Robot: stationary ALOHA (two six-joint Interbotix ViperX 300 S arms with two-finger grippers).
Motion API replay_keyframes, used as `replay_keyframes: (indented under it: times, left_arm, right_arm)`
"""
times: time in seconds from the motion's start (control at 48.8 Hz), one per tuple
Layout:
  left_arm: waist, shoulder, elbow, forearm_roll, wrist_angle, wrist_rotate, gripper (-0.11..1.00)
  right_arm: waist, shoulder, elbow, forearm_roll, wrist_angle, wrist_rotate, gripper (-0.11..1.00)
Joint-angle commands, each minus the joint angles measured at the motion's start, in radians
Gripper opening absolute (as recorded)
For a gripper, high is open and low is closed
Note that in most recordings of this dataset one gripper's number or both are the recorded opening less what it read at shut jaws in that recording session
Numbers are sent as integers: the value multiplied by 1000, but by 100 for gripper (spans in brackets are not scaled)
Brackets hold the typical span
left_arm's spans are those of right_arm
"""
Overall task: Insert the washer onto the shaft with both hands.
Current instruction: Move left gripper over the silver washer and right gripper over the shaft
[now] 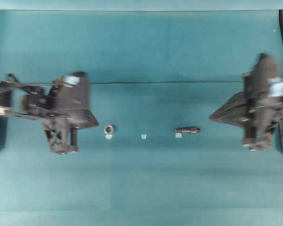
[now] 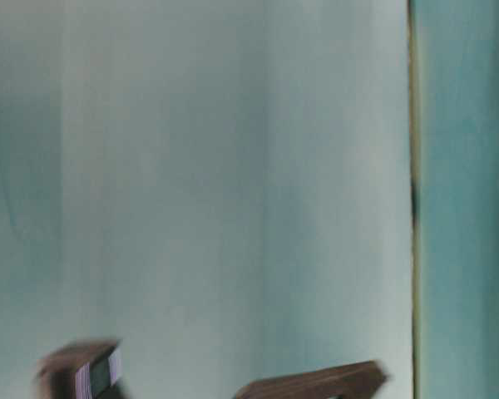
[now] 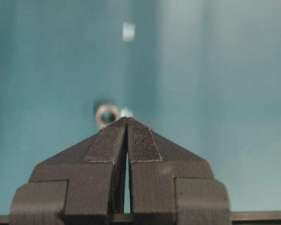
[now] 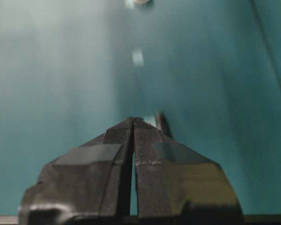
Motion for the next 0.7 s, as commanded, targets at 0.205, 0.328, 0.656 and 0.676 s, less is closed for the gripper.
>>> replay_keyframes:
  times: [0.205,0.328,0.656,0.676]
  left_arm:
    - [-2,146,-132,6,114,6,2]
    - [-2,181,-152,6,114,8,2]
    - [6,196,-141,6,112,0,2]
    - [8,196,-141,6,112,0,2]
  right_arm:
    - [-2,186,-143,-35,175,5,-9]
    - [-2,232,-176,-49,207,2,-9]
    - [-9,308,-184,-49,206,3,-8]
    - [-11,314,-184,-49,206,2,-8]
